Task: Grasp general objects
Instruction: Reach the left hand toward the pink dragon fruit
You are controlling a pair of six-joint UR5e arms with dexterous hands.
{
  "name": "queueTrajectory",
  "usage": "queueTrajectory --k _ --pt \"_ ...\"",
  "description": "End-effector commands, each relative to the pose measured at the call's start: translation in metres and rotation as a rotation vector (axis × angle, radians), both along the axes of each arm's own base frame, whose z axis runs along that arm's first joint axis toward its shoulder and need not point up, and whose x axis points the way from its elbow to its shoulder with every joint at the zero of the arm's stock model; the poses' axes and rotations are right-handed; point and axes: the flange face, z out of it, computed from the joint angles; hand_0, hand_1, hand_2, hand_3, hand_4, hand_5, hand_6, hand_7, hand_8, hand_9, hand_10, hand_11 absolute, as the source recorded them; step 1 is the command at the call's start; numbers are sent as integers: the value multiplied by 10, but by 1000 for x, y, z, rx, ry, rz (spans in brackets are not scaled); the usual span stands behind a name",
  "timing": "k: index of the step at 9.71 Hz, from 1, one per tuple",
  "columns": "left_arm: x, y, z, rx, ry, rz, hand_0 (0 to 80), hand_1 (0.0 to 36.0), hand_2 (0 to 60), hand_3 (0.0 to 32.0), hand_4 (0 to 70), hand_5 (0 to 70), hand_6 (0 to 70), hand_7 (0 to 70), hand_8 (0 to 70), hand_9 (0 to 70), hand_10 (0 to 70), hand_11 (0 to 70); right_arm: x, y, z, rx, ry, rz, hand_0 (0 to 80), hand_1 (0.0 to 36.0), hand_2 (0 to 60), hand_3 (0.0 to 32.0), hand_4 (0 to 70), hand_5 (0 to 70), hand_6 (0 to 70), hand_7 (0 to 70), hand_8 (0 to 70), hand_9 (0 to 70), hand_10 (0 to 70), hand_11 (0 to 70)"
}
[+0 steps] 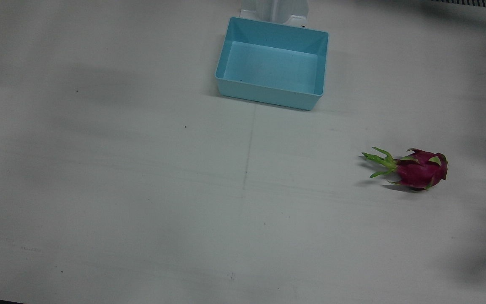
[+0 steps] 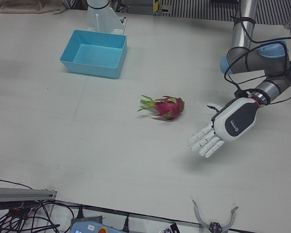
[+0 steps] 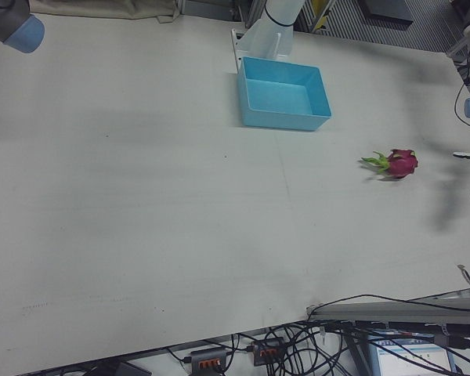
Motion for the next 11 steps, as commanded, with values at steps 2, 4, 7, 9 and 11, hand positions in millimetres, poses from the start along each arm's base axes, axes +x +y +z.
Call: queueTrajectory --k 2,4,7,9,11 --pt "55 21 5 0 -48 89 800 354 109 46 0 69 0 116 0 9 0 39 0 0 1 -3 0 1 0 0 0 0 0 0 0 0 0 0 0 0" --pt "57 22 4 2 -50 91 800 358 109 50 0 69 0 116 0 9 0 32 0 0 1 -3 0 0 0 0 0 0 0 0 0 0 0 0 0 0" --pt "109 33 -16 0 -54 151 800 360 130 38 0 83 0 125 0 11 0 33 0 0 1 -1 0 0 0 0 0 0 0 0 0 0 0 0 0 0" --pt "112 32 -25 5 -46 144 800 360 120 50 0 83 0 126 0 11 0 31 0 0 1 -1 0 0 0 0 0 0 0 0 0 0 0 0 0 0" --pt "113 33 -26 16 -75 136 800 357 118 46 0 80 0 123 0 10 0 31 0 0 1 -1 -2 0 0 0 0 0 0 0 0 0 0 0 0 0"
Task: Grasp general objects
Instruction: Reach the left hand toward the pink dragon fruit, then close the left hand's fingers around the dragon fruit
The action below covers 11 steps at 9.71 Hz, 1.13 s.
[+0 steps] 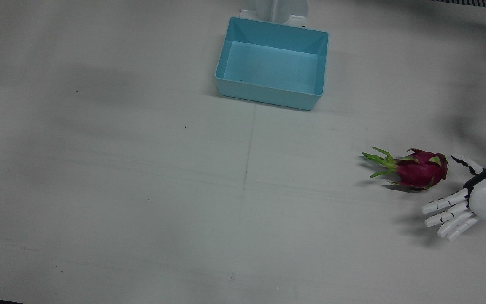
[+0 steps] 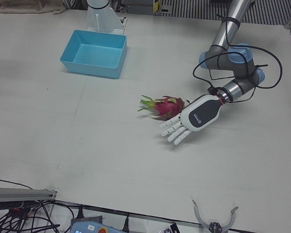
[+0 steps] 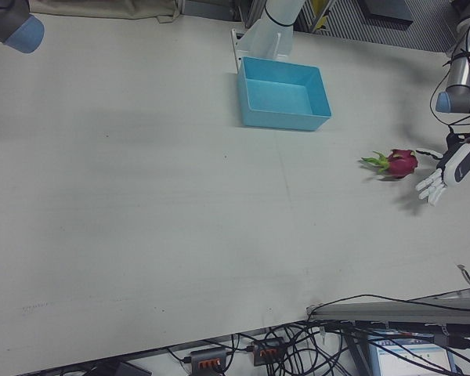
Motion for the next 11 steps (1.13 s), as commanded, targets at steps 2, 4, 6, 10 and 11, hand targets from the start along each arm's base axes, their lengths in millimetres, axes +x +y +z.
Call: queueTrajectory --k 2,4,6,10,11 --pt "32 11 -3 20 -57 10 800 355 124 14 0 91 0 127 0 11 0 28 0 0 0 -1 -1 0 0 0 0 0 0 0 0 0 0 0 0 0" --pt "57 17 -4 7 -53 23 800 352 136 2 0 99 0 124 0 10 0 22 0 0 0 0 0 1 0 0 0 0 0 0 0 0 0 0 0 0" --pt "57 17 -28 19 -47 22 800 347 118 4 0 91 0 116 0 9 0 13 0 0 0 0 0 0 0 0 0 0 0 0 0 0 0 0 0 0" --pt "69 23 -29 22 -55 44 768 313 54 0 28 310 0 92 0 4 0 0 0 0 -1 2 0 0 0 0 0 0 0 0 0 0 0 0 0 0" --pt "73 25 -28 27 -67 49 708 280 6 0 101 377 0 83 0 2 0 0 0 0 -1 2 0 1 0 0 0 0 0 0 0 0 0 0 0 0"
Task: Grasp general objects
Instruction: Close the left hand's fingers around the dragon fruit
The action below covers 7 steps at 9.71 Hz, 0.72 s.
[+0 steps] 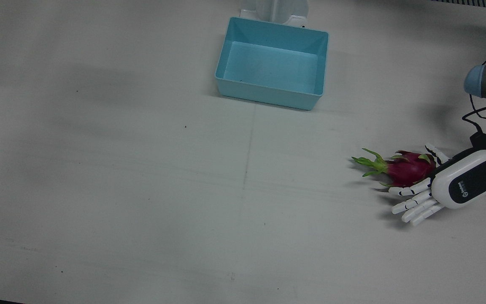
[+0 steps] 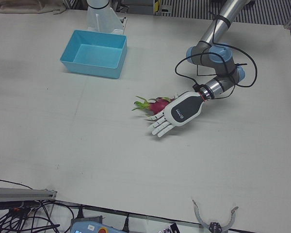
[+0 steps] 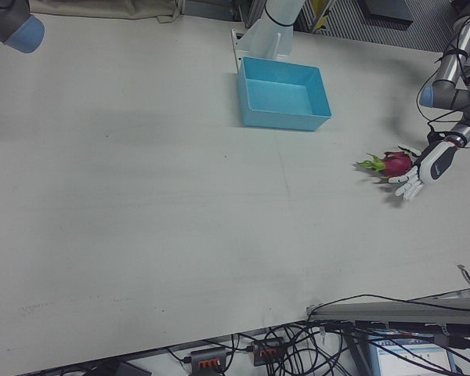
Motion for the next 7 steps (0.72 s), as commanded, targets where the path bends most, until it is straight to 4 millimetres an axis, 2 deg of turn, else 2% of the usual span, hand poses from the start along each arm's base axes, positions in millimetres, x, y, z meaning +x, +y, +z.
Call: queueTrajectory --k 1,2,3,4,5,6,7 --pt "11 6 0 11 -22 15 661 259 0 0 144 419 0 78 0 1 0 0 0 0 0 1 0 1 0 0 0 0 0 0 0 0 0 0 0 0" --pt "11 6 1 11 -24 15 634 243 0 0 192 471 0 78 0 1 0 0 0 0 0 1 0 0 0 0 0 0 0 0 0 0 0 0 0 0" --pt "11 6 0 12 -23 13 621 222 0 0 271 539 0 85 0 3 0 0 0 0 0 1 0 1 0 0 0 0 0 0 0 0 0 0 0 0" --pt "11 6 -2 14 -22 13 627 219 0 0 350 601 0 100 0 6 0 0 0 0 0 -1 0 1 0 0 0 0 0 0 0 0 0 0 0 0" --pt "12 6 -3 16 -20 15 631 229 35 0 405 636 6 107 0 7 0 0 0 0 0 -1 0 1 0 0 0 0 0 0 0 0 0 0 0 0" --pt "12 6 -3 17 -19 13 619 268 234 0 453 643 10 109 0 7 0 0 0 0 0 1 0 1 0 0 0 0 0 0 0 0 0 0 0 0" --pt "13 5 -5 20 -15 14 596 322 514 0 485 650 16 118 0 9 0 15 0 0 0 1 0 1 0 0 0 0 0 0 0 0 0 0 0 0"
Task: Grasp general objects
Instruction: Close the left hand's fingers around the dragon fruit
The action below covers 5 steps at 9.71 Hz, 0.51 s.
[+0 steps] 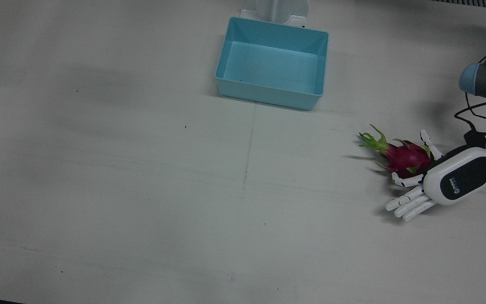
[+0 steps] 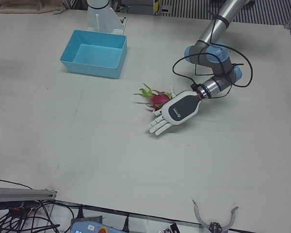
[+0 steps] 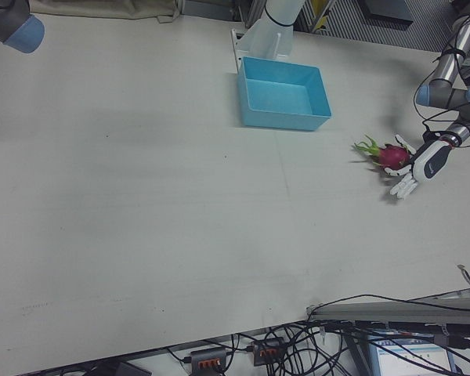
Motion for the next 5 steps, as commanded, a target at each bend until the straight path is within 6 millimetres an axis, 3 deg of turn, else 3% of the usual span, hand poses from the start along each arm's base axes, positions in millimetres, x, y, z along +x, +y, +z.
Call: queueTrajectory --k 1,2,5 --pt "2 -2 -8 8 19 3 560 360 600 0 529 667 26 130 0 12 11 37 0 0 -1 1 0 -1 0 0 0 0 0 0 0 0 0 0 0 0" --pt "1 -2 -23 18 33 3 551 360 600 0 556 700 34 145 0 15 31 69 0 0 -1 1 1 0 0 0 0 0 0 0 0 0 0 0 0 0" --pt "-6 6 -98 40 76 25 535 360 600 0 525 700 36 159 0 17 47 94 0 0 -1 1 1 -2 0 0 0 0 0 0 0 0 0 0 0 0"
